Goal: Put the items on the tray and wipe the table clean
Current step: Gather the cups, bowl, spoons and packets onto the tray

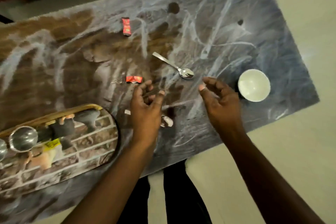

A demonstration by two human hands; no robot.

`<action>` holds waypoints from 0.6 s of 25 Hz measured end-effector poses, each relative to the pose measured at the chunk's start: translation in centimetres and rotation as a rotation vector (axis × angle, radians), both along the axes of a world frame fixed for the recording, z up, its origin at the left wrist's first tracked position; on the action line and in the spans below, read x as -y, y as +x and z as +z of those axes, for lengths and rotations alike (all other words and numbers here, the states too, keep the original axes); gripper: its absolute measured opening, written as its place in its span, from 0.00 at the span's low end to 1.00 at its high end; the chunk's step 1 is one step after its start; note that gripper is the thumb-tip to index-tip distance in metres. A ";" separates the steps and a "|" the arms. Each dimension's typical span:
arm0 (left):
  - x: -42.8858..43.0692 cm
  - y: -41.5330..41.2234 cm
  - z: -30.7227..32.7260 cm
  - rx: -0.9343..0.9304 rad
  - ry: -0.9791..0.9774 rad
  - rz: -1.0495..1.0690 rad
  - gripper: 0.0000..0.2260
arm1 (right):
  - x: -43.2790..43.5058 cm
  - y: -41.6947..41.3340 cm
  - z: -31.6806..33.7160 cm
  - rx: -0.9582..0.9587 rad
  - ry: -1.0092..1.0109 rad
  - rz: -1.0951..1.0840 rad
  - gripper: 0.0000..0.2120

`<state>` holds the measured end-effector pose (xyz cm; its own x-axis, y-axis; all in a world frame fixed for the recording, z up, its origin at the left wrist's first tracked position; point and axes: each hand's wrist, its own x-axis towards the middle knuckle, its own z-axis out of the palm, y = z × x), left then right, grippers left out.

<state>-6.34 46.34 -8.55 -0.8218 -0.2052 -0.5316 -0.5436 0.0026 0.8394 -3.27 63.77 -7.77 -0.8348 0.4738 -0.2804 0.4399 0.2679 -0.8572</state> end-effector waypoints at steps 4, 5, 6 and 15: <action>-10.1 -1.9 -0.5 0.084 0.050 -0.235 0.18 | -11.6 1.8 -0.8 -0.002 0.244 -0.220 0.16; -12.4 -2.1 -0.8 0.108 0.060 -0.289 0.19 | -13.8 2.3 -1.3 0.024 0.277 -0.257 0.17; -14.6 -2.2 -1.1 0.135 0.075 -0.337 0.20 | -15.7 2.7 -1.7 0.055 0.271 -0.295 0.18; -22.5 -1.1 -3.3 0.316 0.226 -0.421 0.18 | -18.2 3.5 -5.1 0.131 -0.111 -0.332 0.10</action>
<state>-7.43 68.80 -11.81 -0.6019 0.2529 -0.7575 -0.7592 0.1130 0.6410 0.21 81.93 -12.91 -0.5944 0.6733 -0.4398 0.5954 0.0009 -0.8034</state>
